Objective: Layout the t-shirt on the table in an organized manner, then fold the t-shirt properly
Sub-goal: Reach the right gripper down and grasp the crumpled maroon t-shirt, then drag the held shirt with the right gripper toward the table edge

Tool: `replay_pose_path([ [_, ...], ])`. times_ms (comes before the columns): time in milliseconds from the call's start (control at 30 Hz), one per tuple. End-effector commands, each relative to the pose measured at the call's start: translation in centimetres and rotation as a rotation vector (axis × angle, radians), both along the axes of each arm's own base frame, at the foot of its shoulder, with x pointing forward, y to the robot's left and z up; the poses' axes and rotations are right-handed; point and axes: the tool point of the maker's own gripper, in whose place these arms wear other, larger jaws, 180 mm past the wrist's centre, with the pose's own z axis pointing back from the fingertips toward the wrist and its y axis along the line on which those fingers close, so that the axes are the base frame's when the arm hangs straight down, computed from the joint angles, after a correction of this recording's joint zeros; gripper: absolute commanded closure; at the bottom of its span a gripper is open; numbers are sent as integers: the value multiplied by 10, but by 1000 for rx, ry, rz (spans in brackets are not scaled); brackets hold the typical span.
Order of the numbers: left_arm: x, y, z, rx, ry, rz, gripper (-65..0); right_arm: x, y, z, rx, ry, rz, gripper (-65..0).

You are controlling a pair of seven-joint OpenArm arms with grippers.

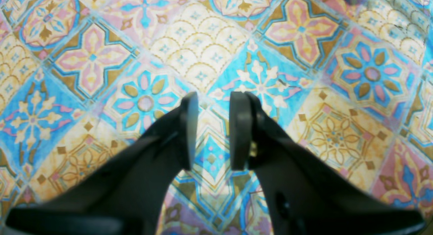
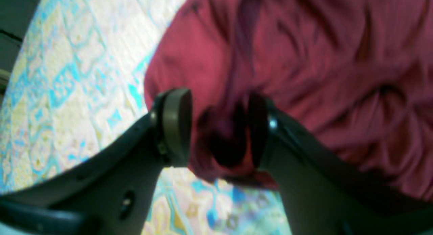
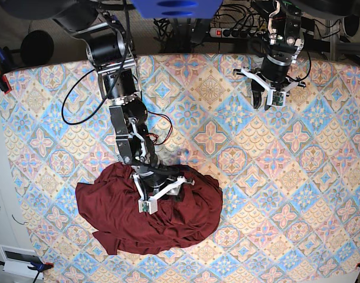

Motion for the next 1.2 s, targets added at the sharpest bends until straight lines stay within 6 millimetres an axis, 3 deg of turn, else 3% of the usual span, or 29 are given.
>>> replay_pose_path([
  [0,4,1,9,3,-37,-1,-164,11,4,23,21,-64,2,-265],
  [133,4,1,9,3,-37,-1,-164,10,5,21,18,-58,5,-266],
  [300,4,1,9,3,-39,-1,-164,4,4,-5,4,10,5,-264],
  [433,4,1,9,3,-39,-1,-164,4,4,-6,3,14,6,-250],
  [500,4,1,9,3,-39,-1,-164,4,3,-6,4,14,5,-201],
  [633,5,1,10,2,-40,0,-164,6,3,1,7,-3,5,-1],
  [700,7,1,11,3,-48,-1,-164,9,1,17,12,-47,4,0],
  [867,19,2,19,9,-80,-3,-164,20,-35,92,-30,-264,-19,-8],
  [933,23,3,22,18,-94,-4,-164,11,-49,91,-58,-264,-21,-8],
  [1100,35,4,31,21,-131,-5,-164,-13,-106,104,-25,-303,-128,-8],
  [1167,36,5,29,22,-126,-3,-164,-21,-140,112,16,-316,-190,-8],
])
